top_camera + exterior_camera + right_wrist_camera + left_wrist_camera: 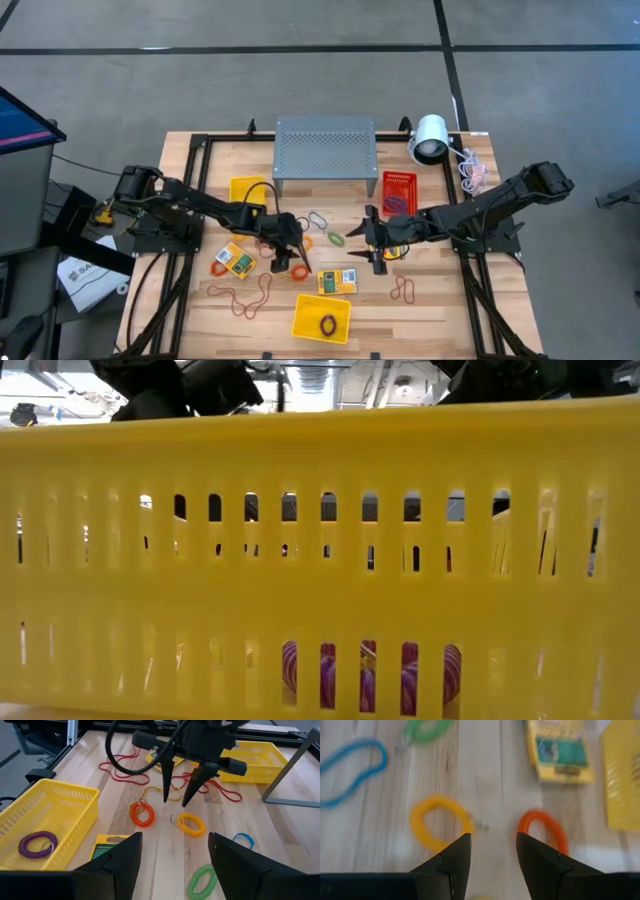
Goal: Pick & Place Office Desk Supplies
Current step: Put the yellow spiral keychain into the bottom yellow bin
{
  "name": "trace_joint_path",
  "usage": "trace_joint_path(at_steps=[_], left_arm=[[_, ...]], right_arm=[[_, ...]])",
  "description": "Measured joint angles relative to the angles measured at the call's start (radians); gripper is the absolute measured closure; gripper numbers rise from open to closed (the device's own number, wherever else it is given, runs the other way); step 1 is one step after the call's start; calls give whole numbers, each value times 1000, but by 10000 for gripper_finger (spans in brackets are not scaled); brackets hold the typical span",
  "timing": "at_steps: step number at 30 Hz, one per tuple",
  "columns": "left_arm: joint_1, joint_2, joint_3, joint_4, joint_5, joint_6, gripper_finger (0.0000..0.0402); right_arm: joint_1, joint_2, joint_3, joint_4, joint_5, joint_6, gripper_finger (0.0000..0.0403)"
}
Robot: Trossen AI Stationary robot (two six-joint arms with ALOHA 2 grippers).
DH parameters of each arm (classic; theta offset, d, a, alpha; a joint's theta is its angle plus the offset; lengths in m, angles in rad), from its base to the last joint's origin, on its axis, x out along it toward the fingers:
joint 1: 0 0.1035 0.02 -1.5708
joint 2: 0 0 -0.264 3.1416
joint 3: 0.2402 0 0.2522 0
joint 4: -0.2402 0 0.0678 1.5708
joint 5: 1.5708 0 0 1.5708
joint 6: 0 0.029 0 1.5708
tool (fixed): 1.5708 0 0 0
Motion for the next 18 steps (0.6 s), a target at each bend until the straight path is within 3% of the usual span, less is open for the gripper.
trace_joint_path(at_steps=[18], left_arm=[[31,35,1,39,-8,135,247]], right_arm=[[5,0,0,-10,0,7,180]])
